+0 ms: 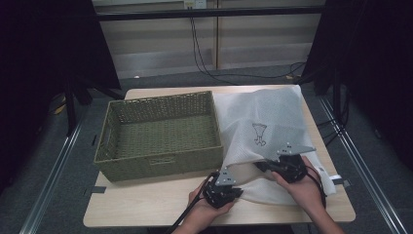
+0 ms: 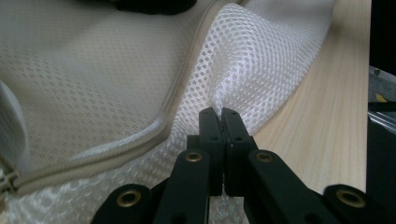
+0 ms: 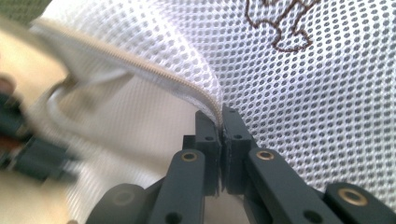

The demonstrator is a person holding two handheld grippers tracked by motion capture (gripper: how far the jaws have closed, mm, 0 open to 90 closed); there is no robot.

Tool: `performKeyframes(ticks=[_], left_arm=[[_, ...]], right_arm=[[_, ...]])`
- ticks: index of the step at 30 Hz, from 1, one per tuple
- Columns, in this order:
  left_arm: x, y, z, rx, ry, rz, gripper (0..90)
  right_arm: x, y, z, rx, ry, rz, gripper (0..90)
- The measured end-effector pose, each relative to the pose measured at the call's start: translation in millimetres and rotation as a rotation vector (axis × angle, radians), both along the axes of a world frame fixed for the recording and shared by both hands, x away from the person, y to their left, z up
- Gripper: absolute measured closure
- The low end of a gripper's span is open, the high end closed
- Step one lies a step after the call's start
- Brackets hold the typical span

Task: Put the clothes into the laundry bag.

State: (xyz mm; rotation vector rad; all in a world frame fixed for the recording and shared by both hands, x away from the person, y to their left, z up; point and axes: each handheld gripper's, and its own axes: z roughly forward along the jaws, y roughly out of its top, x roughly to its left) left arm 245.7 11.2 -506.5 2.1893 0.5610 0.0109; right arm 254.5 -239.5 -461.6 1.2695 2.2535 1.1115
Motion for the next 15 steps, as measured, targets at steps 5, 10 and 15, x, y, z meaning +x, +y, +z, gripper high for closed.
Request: performKeyframes(ticks=[5, 10, 15], left_arm=[[-0.7, -1.2, -0.3, -0.004, -0.008, 0.004, 89.1], [-2.4, -0.5, 0.5, 0.006, -0.015, -0.015, 89.3], [-4.1, 0.4, 0.6, 0.01, -0.016, -0.027, 89.5]], right_arm=[[-6.2, 4.4, -30.6, -0.045, 0.085, 0.043, 88.3], [30.1, 1.0, -36.2, -0.049, 0.104, -0.044, 88.8], [67.6, 0.7, -38.2, -0.063, 0.089, -0.124, 88.9]])
